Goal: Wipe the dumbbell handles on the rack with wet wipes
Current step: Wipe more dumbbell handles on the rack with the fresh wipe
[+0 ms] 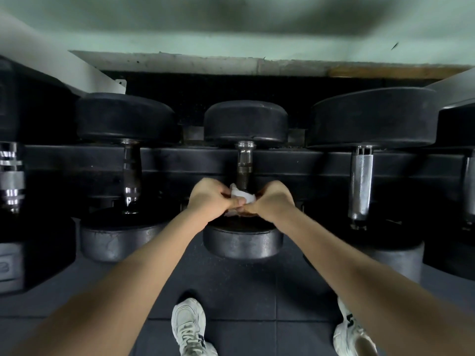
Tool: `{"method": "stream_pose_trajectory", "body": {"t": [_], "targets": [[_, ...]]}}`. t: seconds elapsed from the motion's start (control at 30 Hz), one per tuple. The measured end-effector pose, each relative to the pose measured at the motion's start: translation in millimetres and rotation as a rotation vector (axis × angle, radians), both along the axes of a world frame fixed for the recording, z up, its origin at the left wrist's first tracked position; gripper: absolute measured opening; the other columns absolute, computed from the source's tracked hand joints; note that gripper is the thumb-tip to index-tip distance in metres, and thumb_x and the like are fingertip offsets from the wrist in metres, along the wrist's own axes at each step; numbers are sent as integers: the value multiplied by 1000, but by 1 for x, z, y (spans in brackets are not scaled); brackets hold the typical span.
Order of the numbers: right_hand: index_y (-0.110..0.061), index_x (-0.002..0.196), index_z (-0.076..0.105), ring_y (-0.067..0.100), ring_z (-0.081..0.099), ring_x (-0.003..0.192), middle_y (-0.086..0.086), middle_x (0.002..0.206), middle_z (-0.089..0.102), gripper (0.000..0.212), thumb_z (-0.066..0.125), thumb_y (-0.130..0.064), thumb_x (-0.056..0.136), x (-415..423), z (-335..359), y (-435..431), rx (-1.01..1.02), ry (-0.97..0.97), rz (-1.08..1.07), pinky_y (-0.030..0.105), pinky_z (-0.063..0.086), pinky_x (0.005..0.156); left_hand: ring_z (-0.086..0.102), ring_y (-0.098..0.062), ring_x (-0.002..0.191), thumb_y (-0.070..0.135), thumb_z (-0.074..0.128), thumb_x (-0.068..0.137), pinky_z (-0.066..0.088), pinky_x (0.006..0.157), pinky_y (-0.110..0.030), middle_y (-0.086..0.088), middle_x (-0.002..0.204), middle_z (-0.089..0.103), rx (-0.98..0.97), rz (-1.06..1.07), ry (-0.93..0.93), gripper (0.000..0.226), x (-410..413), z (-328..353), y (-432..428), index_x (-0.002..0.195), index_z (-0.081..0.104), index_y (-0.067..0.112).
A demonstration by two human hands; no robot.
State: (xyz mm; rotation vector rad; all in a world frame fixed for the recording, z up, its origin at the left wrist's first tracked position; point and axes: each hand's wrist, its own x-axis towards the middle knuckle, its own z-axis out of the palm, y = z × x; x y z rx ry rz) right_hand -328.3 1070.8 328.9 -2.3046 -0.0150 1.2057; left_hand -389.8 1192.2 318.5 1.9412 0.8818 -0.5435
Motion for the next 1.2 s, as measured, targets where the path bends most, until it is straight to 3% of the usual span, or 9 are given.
{"method": "stream_pose_trajectory", "body": {"t": [0.1,0.27,0.5,0.73,0.8,0.9,0.97,1.07,1.2], "targets": [[-8,77,63,16,60,71,1,72,62,25,80,-25,73,-10,-4,0,-47,-138,-37,21,46,54,67,-16,84,28,78,74,53,78,-29,-5,92,73,49,35,-44,29,-3,1,-8,95,73,10],[-3,91,65,15,67,77,8,88,71,26,80,-2,69,-1,3,-1,193,214,-349,18,51,64,64,-2,74,9,77,74,46,58,-5,4,82,70,-291,238,-77,24,-3,3,-6,96,70,8],[-5,94,69,19,70,85,6,89,73,19,73,2,77,-11,1,8,451,6,-726,24,56,74,69,-13,68,12,73,79,55,63,-22,-3,75,72,-201,504,-354,3,4,3,-16,82,73,11],[-14,102,66,1,63,84,-10,86,66,18,65,-5,86,3,14,28,533,-175,-982,14,50,76,69,-14,81,17,71,81,55,78,-27,0,82,71,-103,766,-446,15,31,18,-26,93,72,8],[-12,96,67,9,65,84,-4,88,68,10,61,-8,88,11,15,42,527,-106,-1105,22,53,79,68,-14,84,19,70,82,54,82,-27,-1,86,72,-137,837,-425,16,41,19,-28,95,71,9],[-12,65,55,16,57,58,2,67,60,27,46,-6,89,19,19,51,608,215,-1313,24,47,58,68,-14,63,12,64,85,56,66,-24,-1,65,70,-330,980,-375,12,54,18,-27,76,69,8],[-8,69,58,14,56,50,5,67,61,23,48,-1,89,20,19,46,631,226,-1267,22,46,50,62,-8,45,8,61,88,51,46,-17,3,48,65,-468,1051,-316,19,57,17,-26,69,63,8],[2,84,66,8,62,47,7,69,67,5,61,2,86,21,15,37,563,88,-1029,14,47,40,65,-9,49,8,68,84,53,51,-17,2,51,66,-451,956,-316,11,56,15,-21,74,65,3],[-1,88,70,17,69,75,8,81,72,13,60,6,82,26,4,34,451,-53,-864,15,51,58,64,-6,47,-9,58,83,52,49,-14,2,49,65,-497,1014,-343,16,53,12,-14,71,63,1]]}}
